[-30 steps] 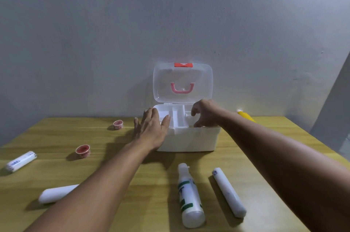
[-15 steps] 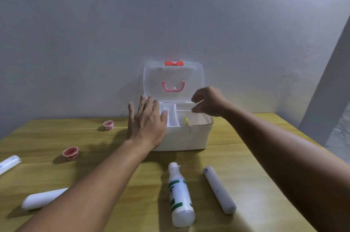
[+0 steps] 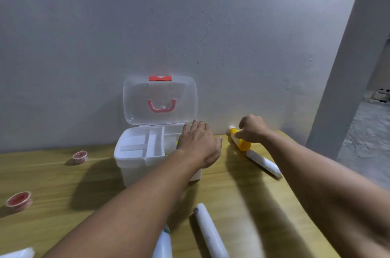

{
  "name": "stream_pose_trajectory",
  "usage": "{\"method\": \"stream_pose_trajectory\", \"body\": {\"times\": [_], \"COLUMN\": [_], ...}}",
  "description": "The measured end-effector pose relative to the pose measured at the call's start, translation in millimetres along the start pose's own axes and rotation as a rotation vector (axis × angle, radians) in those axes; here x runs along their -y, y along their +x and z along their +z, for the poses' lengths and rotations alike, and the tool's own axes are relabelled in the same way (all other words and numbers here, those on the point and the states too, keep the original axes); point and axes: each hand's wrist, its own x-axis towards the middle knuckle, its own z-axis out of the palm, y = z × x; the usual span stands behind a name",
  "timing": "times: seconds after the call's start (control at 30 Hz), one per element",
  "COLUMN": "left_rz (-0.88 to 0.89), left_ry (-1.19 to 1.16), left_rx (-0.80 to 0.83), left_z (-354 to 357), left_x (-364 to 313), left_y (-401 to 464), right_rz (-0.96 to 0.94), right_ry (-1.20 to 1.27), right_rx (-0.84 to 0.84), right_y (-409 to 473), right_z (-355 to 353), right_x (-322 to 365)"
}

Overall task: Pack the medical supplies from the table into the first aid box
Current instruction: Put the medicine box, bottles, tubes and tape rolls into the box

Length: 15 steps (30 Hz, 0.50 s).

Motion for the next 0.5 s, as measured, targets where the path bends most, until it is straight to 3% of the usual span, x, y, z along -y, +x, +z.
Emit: {"method": "stream_pose_trajectory", "body": {"times": [0.33, 0.5], "left_rz": [-0.028, -0.022], "left_ry": [0.003, 0.001], "left_rx": [0.083, 0.062], "left_z": [14.6, 11.0], "left_x": [-0.8, -1.3], "left_y": [8.8, 7.5], "right_rz": [0.105, 0.183], "right_ry": [0.038, 0.256], "right_rx": [0.008, -0.083], "right_y": [10.2, 1.6], "right_z": [20.3, 11.9], "right_x": [-3.9, -1.6]}}
